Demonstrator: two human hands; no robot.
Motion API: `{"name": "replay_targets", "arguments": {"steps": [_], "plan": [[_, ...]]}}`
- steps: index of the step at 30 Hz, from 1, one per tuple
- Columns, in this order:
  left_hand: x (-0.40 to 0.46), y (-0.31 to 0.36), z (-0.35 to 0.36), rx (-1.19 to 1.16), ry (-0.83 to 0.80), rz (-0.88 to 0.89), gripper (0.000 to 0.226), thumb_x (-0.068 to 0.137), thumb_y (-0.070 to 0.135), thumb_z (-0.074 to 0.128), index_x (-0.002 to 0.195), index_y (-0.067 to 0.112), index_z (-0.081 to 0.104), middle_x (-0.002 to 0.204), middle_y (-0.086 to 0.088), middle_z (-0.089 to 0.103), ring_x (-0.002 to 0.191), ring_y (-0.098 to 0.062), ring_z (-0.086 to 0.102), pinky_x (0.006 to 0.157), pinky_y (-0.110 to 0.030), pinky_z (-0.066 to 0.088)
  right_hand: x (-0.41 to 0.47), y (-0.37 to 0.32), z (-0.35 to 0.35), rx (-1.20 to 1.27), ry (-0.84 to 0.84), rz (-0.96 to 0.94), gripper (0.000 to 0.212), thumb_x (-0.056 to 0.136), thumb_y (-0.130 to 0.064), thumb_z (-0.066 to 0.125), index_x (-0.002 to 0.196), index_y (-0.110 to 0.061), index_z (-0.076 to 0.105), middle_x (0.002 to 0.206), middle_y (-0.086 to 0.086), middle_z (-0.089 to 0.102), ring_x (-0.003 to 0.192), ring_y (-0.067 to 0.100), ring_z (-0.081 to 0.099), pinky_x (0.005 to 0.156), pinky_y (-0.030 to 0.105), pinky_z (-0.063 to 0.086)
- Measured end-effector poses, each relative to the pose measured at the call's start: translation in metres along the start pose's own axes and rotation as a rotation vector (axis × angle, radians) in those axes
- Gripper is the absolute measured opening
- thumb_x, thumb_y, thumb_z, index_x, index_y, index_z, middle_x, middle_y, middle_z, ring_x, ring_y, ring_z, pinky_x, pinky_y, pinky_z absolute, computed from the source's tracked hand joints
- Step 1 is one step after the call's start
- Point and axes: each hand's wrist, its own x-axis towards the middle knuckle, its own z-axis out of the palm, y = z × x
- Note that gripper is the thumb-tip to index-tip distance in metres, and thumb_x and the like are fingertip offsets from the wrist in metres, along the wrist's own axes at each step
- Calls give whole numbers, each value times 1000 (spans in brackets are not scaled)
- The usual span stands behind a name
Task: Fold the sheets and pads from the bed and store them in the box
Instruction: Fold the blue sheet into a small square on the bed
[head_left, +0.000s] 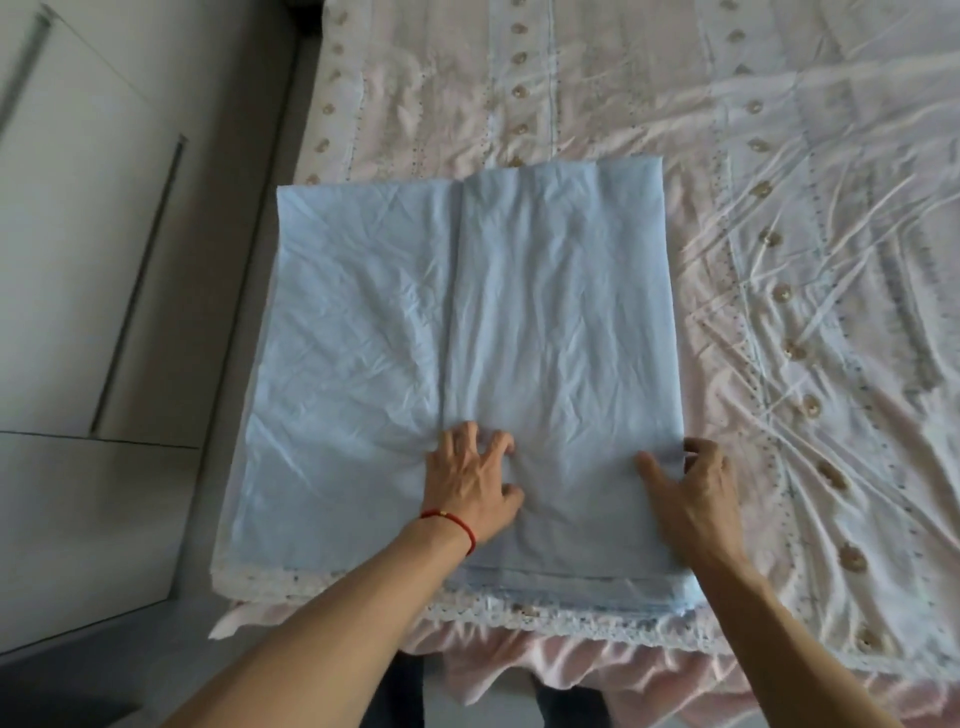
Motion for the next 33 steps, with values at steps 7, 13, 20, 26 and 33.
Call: {"name": "replay_targets", "arguments": {"steps": [7, 13, 20, 26, 33], "plan": [[-7, -10, -3, -19, -168, 51, 65, 84, 50, 56, 143, 32, 36, 151, -11, 25, 144, -33, 22, 114, -56, 24, -25, -37, 2, 201, -123, -10, 55, 89, -21, 78, 132, -16, 45, 119, 10, 61, 92, 17, 60, 79, 37, 49], [-49, 47, -51, -782, -227, 72, 69, 64, 58, 59, 125, 25, 55, 122, -2, 64, 118, -24, 62, 95, -41, 54, -51, -110, 12, 156, -248, -10, 42, 89, -15, 70, 119, -12, 40, 104, 14, 63, 81, 27, 71, 56, 40, 59], [-39, 58, -58, -297, -235, -48, 56, 95, 18, 52, 147, 14, 31, 137, -16, 57, 125, -37, 57, 101, -42, 46, 24, -138, -3, 47, -177, -24, 67, 92, -17, 66, 143, -13, 23, 101, 10, 60, 65, 29, 71, 51, 43, 62], [-60, 42, -69, -11, -136, 130, 91, 98, 14, 41, 154, 45, -23, 123, -7, 58, 106, -32, 64, 77, -39, 43, 114, -170, -23, -84, -118, -365, 52, 92, -7, 62, 138, -30, 54, 106, 15, 63, 70, 26, 56, 57, 30, 50], [-82, 41, -108, -160, -145, 93, 106, 93, 9, 39, 118, 77, -38, 121, 6, 53, 108, -21, 63, 94, -31, 49, 145, -220, -41, 355, -321, -100, 62, 78, 5, 56, 131, -24, 69, 125, 18, 65, 86, 28, 64, 75, 35, 56]]}}
